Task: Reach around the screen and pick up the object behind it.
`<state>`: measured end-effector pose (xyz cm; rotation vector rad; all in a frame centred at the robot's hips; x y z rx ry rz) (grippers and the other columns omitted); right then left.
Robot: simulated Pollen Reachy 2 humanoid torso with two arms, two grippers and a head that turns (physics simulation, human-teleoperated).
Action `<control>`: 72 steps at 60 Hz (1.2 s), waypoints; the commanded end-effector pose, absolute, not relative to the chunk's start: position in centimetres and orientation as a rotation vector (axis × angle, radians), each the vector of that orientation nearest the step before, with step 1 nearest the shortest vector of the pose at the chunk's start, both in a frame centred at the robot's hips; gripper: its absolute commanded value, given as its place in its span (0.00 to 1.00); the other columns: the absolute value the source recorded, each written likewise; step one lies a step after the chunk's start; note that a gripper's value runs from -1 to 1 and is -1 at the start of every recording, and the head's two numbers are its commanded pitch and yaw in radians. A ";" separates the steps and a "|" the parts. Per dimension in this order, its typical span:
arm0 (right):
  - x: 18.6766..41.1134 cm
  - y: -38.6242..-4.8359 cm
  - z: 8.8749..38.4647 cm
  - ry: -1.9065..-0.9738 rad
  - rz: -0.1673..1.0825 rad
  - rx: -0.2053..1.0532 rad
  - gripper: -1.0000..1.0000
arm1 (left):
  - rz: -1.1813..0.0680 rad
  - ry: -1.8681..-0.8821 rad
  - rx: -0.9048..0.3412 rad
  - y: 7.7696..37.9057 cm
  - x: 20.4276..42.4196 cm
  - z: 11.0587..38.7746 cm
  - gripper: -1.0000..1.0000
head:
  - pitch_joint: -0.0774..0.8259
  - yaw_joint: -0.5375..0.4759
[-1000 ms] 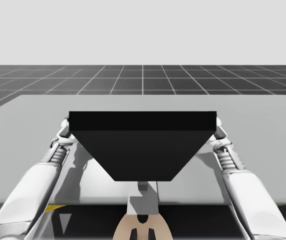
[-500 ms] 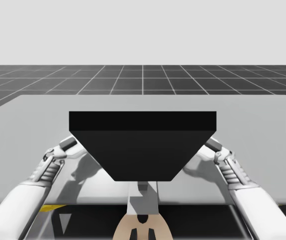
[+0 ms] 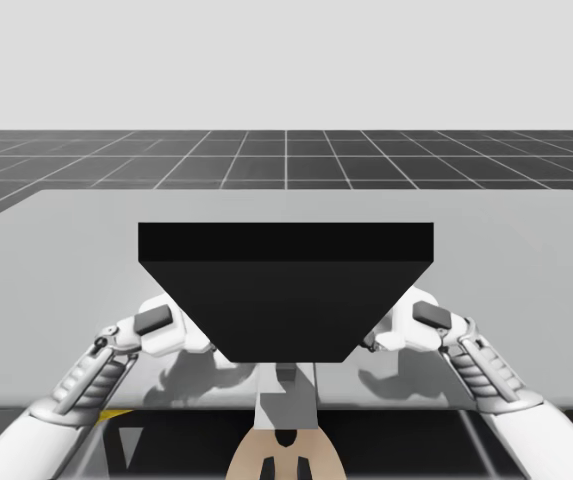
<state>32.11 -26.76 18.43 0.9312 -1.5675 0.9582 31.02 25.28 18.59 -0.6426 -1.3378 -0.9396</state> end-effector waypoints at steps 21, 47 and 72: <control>31.5 -26.1 18.2 -1.482 1.062 1.004 0.00 | -1.048 -1.249 -0.623 21.4 35.6 18.2 0.00 | 0.12 0.49; 31.0 -25.9 18.2 -1.471 1.088 0.998 0.00 | -1.068 -1.156 -0.678 17.1 40.4 16.3 0.00 | 0.14 0.51; 30.8 -26.3 18.5 -1.476 1.098 0.998 0.00 | -1.119 -1.094 -0.755 11.4 42.4 14.6 0.00 | 0.15 0.48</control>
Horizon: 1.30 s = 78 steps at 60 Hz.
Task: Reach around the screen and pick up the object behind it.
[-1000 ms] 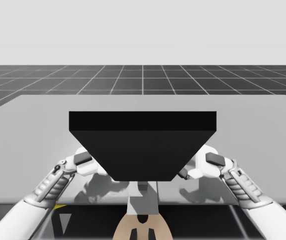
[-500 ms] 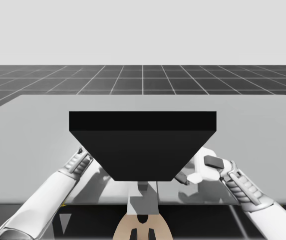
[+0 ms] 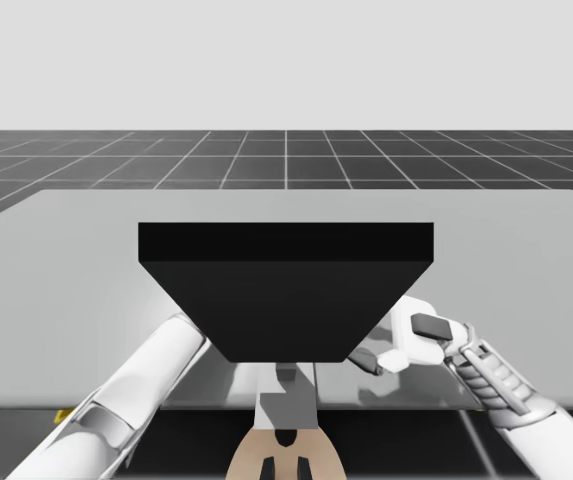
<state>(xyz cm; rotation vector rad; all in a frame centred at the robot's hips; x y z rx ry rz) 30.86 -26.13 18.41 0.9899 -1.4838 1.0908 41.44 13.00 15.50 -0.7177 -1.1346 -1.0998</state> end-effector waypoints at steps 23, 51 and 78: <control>30.6 -26.4 18.7 -1.472 1.103 0.993 0.00 | -1.100 -1.036 -0.779 11.3 42.9 12.3 1.00 | 0.17 0.46; 30.6 -26.4 18.8 -1.468 1.108 0.990 0.00 | -0.952 -1.163 -0.653 22.6 42.3 15.7 1.00 | 0.15 0.47; 30.6 -26.1 18.7 -1.456 1.107 0.992 0.00 | -0.684 -1.394 -0.450 35.5 40.5 21.0 1.00 | 0.12 0.49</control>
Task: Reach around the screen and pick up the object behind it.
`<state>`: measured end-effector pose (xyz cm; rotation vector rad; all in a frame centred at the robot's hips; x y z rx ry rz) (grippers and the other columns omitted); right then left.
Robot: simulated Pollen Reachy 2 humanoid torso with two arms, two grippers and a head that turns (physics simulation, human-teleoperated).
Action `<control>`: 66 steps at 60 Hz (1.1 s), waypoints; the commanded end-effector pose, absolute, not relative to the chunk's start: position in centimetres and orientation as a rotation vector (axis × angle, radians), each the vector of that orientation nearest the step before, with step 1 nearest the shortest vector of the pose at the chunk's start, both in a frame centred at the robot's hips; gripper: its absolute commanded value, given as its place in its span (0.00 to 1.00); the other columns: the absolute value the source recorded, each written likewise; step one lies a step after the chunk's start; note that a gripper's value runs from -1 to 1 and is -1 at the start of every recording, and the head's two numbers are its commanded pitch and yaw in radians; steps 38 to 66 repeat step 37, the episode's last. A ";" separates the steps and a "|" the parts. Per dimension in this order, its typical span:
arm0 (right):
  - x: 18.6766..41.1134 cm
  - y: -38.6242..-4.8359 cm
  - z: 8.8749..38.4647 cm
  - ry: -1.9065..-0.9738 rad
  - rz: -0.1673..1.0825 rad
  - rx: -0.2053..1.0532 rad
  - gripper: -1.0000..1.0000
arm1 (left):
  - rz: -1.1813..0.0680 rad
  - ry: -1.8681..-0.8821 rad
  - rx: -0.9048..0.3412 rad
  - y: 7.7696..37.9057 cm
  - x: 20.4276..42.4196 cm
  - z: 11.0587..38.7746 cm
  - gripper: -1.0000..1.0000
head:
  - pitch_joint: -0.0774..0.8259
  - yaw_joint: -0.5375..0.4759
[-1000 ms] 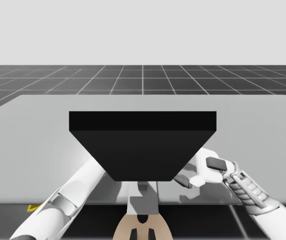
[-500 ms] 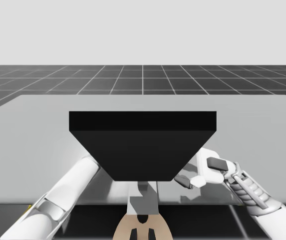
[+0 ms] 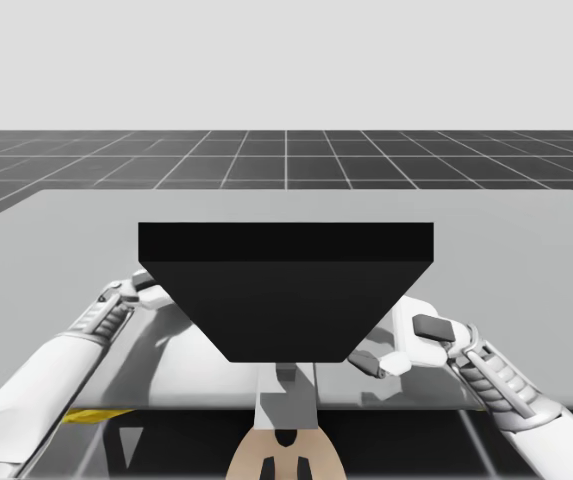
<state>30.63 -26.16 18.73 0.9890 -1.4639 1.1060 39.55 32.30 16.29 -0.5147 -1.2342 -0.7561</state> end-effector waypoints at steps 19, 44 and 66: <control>30.6 -26.3 18.9 -1.463 1.106 0.990 0.00 | -0.573 -1.574 -0.354 37.4 41.6 28.9 1.00 | 0.11 0.48; 30.7 -26.4 19.0 -1.469 1.097 0.984 0.00 | -0.503 -1.781 -0.287 36.1 41.5 36.9 1.00 | 0.11 0.48; 30.7 -26.4 19.0 -1.469 1.097 0.984 0.00 | -0.503 -1.781 -0.287 36.1 41.5 36.9 1.00 | 0.11 0.48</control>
